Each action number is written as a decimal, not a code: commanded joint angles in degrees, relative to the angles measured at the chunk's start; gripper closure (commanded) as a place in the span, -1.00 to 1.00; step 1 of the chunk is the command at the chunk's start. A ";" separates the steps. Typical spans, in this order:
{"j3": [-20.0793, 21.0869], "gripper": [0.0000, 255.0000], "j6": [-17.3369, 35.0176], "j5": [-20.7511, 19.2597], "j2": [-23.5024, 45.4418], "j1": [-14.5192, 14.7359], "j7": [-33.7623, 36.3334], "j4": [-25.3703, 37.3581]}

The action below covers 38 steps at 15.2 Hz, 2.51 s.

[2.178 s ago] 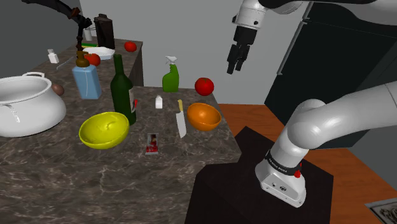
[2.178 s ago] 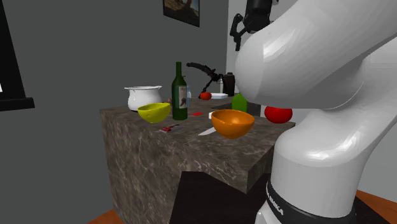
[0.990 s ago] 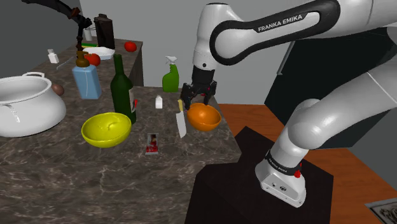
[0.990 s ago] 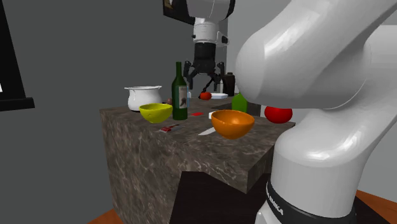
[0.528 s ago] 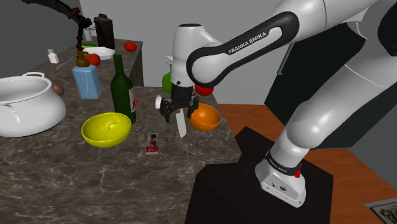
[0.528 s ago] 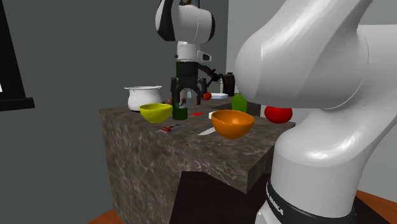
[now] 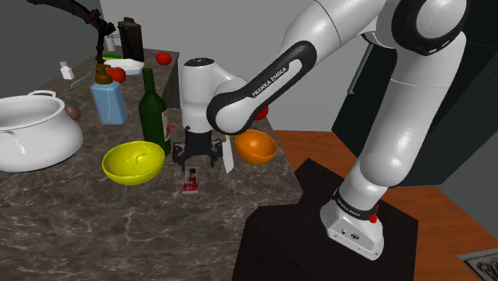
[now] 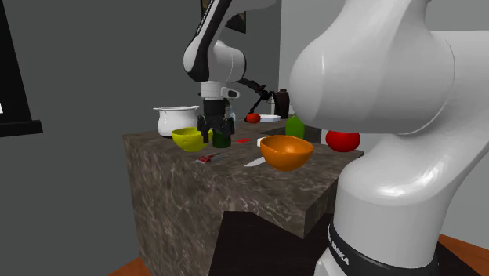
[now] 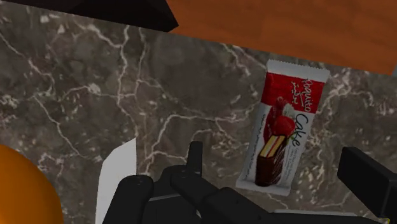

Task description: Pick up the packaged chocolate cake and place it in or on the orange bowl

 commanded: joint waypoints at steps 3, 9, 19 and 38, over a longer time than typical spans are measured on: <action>-2.43 -1.00 1.01 -6.23 7.45 3.00 7.78 4.79; -4.52 -1.00 4.87 -9.89 11.64 4.56 10.26 4.50; -4.53 1.00 4.86 -9.87 11.63 4.58 10.24 4.50; -1.34 1.00 -1.75 -3.86 4.79 2.13 6.14 5.36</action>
